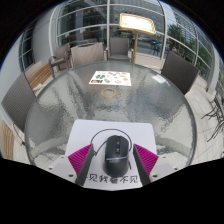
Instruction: Arrange mouse
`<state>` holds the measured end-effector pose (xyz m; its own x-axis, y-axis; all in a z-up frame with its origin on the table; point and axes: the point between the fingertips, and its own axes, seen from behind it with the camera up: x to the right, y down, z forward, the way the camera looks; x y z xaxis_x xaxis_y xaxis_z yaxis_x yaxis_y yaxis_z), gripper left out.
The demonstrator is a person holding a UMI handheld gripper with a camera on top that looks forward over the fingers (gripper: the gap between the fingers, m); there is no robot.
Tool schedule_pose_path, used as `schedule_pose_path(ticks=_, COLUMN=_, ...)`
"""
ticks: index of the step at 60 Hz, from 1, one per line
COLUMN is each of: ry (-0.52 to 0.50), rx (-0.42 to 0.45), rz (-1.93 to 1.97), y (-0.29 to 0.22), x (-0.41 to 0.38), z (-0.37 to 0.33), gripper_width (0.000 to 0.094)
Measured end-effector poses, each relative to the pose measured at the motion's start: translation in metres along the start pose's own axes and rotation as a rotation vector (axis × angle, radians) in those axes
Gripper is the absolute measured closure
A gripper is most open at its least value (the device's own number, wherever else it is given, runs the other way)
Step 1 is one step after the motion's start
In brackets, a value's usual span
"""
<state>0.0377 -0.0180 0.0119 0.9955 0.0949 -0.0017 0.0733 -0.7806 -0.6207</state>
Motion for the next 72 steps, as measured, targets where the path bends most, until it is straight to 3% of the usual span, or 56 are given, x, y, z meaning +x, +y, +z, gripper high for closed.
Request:
schedule_pose_path(ticks=16, ry=0.01, rx=0.183, rz=-0.003, y=-0.075, x=-0.031, z=-0.114, gripper_width=0.0147)
schedule_pose_path(ticks=34, ry=0.02, rx=0.306, rz=0.034, y=-0.074, x=-0.061, z=-0.223, gripper_width=0.0149)
schedule_pose_path(ticks=55, ry=0.056, rx=0.276, rz=0.012, y=-0.024, x=-0.073, z=-0.257, gripper_width=0.0152)
schedule_pose_path(ticks=72, ry=0.06, rx=0.299, rz=0.012, y=-0.02, x=-0.078, z=-0.27, gripper_width=0.0153)
